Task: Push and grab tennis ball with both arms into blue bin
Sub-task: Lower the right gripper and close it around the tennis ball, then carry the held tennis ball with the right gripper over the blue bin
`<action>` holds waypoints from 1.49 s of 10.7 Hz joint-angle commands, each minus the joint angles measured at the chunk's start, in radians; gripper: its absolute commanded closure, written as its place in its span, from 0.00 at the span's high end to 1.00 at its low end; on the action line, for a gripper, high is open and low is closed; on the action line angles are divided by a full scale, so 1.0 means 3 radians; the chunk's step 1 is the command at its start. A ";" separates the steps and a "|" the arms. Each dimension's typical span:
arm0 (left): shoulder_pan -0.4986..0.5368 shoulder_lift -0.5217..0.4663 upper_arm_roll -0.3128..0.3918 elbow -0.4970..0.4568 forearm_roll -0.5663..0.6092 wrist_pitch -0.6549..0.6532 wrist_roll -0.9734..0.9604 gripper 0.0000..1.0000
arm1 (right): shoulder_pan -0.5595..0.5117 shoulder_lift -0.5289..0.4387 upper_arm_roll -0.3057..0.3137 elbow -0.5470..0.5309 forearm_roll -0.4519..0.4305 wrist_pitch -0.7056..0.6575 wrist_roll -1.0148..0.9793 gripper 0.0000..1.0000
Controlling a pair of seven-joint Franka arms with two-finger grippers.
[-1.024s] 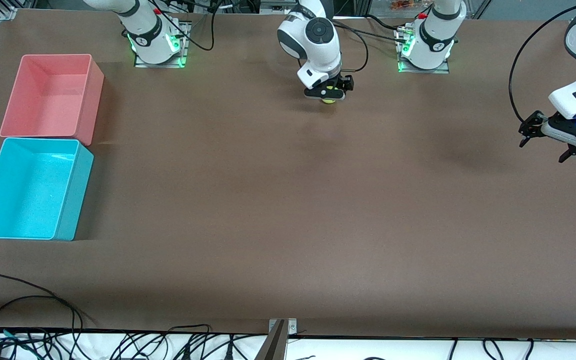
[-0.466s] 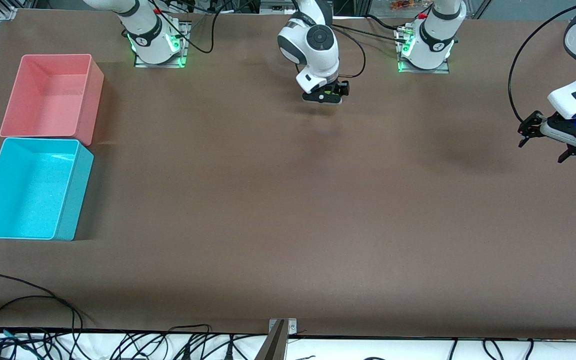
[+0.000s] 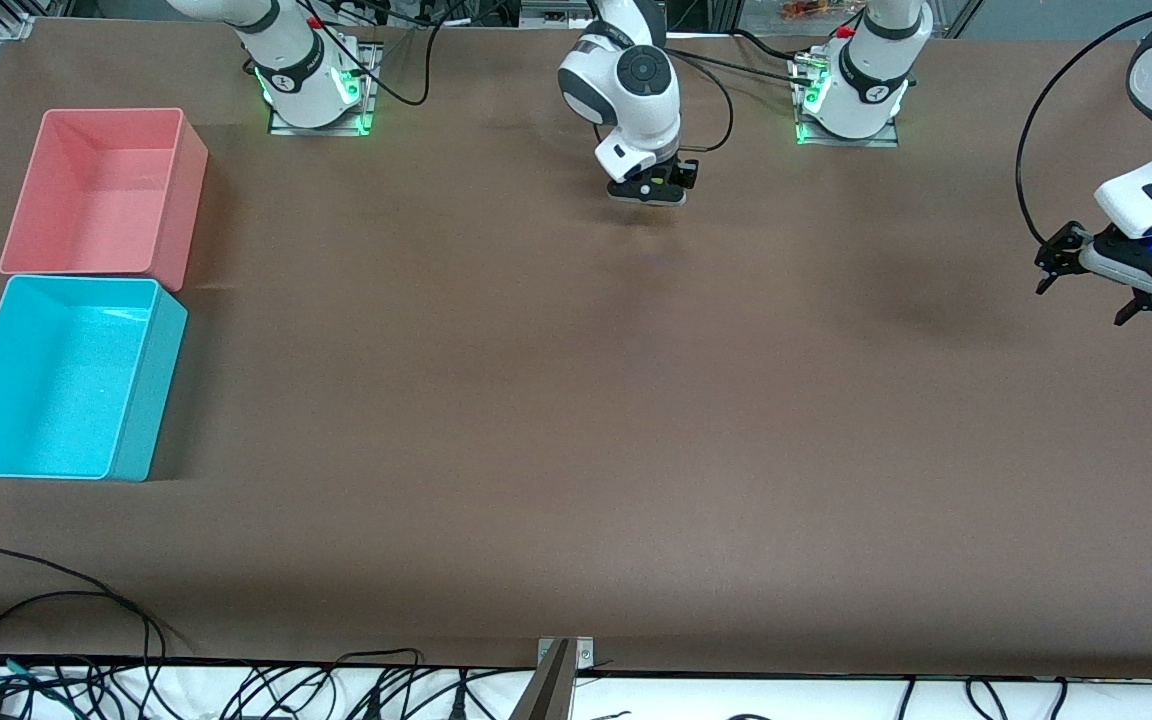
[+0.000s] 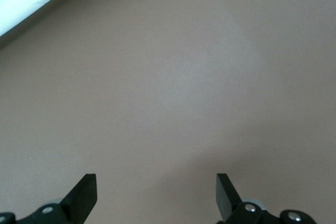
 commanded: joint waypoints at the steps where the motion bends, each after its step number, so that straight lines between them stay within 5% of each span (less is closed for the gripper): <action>1: -0.0116 -0.0058 0.0024 0.0079 0.0091 -0.0214 -0.0260 1.00 | 0.0017 0.0063 -0.0059 0.0077 -0.0110 0.0028 0.0027 0.07; 4: -0.0208 -0.0038 0.0014 0.0263 0.0238 -0.0486 -0.0663 1.00 | -0.0218 0.0032 -0.0151 0.0163 -0.0064 -0.0109 -0.0254 0.00; 7: -0.0315 -0.0007 -0.0063 0.0559 0.0250 -0.1042 -0.1460 1.00 | -0.0586 -0.0004 -0.0161 0.0649 -0.0064 -0.0941 -0.0564 0.00; 10: -0.0391 0.0110 -0.0140 0.1065 0.0244 -0.1712 -0.1992 1.00 | -0.1020 -0.0208 -0.0176 0.0665 -0.0095 -0.1393 -0.1264 0.00; 16: -0.0510 0.0207 -0.0201 0.1546 0.0061 -0.2480 -0.2658 1.00 | -0.1695 -0.0397 -0.0758 0.0665 -0.0095 -0.2053 -0.2706 0.00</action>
